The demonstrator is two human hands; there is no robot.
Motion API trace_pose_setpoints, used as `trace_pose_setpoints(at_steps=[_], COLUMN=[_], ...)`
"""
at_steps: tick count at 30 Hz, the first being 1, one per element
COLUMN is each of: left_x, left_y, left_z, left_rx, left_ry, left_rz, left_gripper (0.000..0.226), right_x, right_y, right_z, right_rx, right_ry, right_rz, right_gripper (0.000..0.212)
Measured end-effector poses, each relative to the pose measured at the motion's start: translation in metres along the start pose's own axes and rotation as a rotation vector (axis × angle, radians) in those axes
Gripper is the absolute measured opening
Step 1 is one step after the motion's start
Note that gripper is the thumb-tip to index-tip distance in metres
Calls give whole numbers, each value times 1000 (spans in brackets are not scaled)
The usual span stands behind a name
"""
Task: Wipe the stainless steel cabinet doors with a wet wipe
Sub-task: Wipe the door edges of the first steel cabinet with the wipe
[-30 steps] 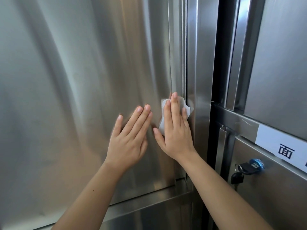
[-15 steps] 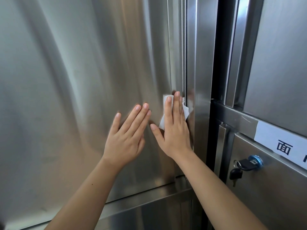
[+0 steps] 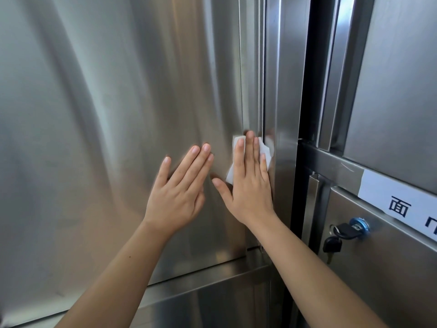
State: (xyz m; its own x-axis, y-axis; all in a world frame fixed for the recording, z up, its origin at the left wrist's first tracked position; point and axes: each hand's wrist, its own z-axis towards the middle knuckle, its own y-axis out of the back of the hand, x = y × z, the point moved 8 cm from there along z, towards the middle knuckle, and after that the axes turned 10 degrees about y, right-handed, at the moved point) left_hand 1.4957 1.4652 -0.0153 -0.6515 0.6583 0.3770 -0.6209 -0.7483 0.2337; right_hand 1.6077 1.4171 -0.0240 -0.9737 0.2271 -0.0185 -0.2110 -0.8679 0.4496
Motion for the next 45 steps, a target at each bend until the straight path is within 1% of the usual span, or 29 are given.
trace_pose_setpoints(at_steps=[4, 9, 11, 13, 16, 19, 23, 25, 28, 33, 35, 37, 39, 42, 45], left_x=[-1, 0, -1, -1, -1, -5, -17, -18, -21, -23, -25, -25, -26, -26, -27], left_y=[0, 0, 1, 2, 3, 2, -3, -4, -6, -10, -11, -12, -12, -14, -16], left_z=[0, 1, 1, 1, 2, -6, -27, -34, -42, -55, -57, -57, -57, -58, -59], left_rx=[-4, 11, 6, 4, 5, 45, 143, 165, 187, 225, 233, 233, 228, 223, 218], left_ry=[-2, -4, -1, 0, 20, 96, 149, 158, 165, 162, 168, 172, 166, 161, 163], left_rz=[-4, 25, 36, 22, -12, -68, -128, -130, -135, -134, -135, -135, -124, -110, -114], left_gripper=[52, 52, 52, 52, 52, 53, 55, 55, 55, 55, 55, 56, 57, 58, 59], right_x=[-2, 4, 4, 2, 0, 0, 4, 7, 7, 2, 1, 2, 4, 6, 6], right_y=[2, -16, -19, -16, -6, -8, -28, -37, -41, -34, -34, -41, -52, -67, -70], right_z=[11, -39, -44, -33, -12, -15, -64, -88, -99, -76, -72, -84, -110, -149, -153], right_rx=[-7, 111, 120, 97, 9, -4, 129, 158, 156, 73, 69, 114, 201, 321, 331], right_ry=[-6, -4, -4, -15, -20, -25, -13, 1, -26, -64, -68, -63, -48, -51, -78], right_rz=[-15, -64, -61, -22, 30, 30, -8, -29, -19, 23, 31, 42, 57, 31, 53], right_gripper=[79, 80, 80, 81, 78, 77, 83, 86, 85, 80, 79, 81, 81, 76, 74])
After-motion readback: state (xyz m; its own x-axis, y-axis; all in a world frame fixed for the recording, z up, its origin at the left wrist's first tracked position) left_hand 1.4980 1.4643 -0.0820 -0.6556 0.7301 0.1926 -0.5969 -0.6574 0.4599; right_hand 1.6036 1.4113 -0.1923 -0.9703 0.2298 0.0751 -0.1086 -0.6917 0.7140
